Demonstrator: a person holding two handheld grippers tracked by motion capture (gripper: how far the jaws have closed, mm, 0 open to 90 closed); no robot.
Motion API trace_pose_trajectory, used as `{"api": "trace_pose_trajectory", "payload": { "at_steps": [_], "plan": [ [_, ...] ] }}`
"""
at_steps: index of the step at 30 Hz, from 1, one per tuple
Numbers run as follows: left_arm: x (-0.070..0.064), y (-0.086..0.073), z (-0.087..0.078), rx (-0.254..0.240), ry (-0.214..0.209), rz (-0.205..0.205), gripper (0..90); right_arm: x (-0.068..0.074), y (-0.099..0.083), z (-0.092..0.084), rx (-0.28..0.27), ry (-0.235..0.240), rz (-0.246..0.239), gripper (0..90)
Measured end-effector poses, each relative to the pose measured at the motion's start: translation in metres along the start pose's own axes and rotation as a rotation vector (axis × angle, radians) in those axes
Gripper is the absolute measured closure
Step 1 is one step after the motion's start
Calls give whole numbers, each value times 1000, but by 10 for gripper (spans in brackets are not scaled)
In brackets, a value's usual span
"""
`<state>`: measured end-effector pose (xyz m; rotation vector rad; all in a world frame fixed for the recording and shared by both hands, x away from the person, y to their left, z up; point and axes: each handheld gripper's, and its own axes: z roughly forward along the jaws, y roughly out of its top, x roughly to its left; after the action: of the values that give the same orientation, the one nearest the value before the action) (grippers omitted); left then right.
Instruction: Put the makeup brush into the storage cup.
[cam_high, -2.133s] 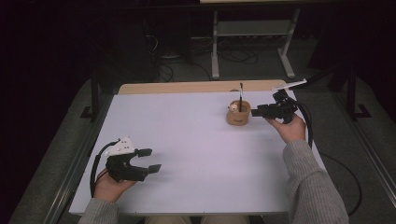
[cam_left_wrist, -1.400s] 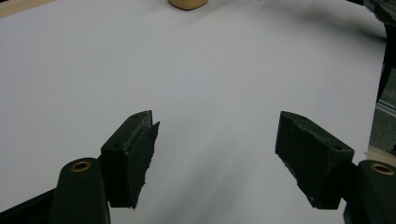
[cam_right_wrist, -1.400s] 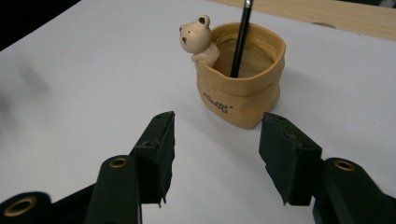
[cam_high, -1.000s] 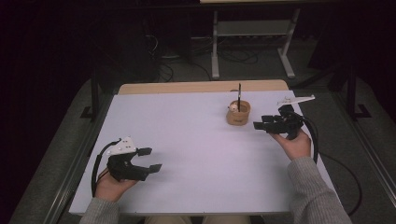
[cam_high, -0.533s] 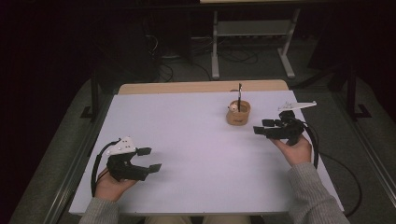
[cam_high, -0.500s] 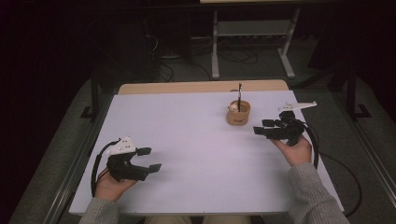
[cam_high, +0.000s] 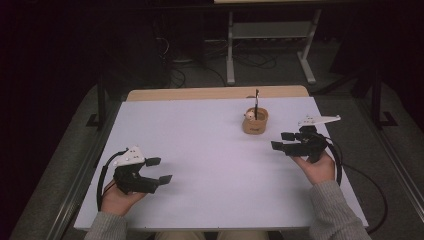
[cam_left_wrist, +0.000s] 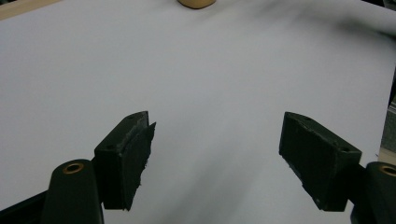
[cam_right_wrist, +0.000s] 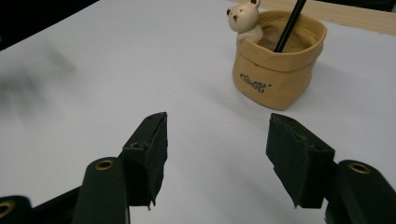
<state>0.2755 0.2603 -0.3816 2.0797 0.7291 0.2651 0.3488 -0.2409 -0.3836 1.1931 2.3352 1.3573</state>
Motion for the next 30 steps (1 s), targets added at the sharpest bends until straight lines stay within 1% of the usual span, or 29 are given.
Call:
{"api": "trace_pose_trajectory", "payload": {
  "at_steps": [6, 11, 22, 30],
  "plan": [
    [1, -1, -1, 2, 7, -2, 246, 4, -5, 2, 3, 2, -3, 361],
    [2, -1, -2, -3, 15, -7, 245, 9, -8, 4, 5, 2, -15, 354],
    [2, -3, -2, 0, 28, -7, 239, 17, -17, 2, 1, 3, -23, 325],
    [1, -4, -2, 1, 40, -6, 227, 22, -26, 3, -4, 5, -16, 301]
  ]
}}
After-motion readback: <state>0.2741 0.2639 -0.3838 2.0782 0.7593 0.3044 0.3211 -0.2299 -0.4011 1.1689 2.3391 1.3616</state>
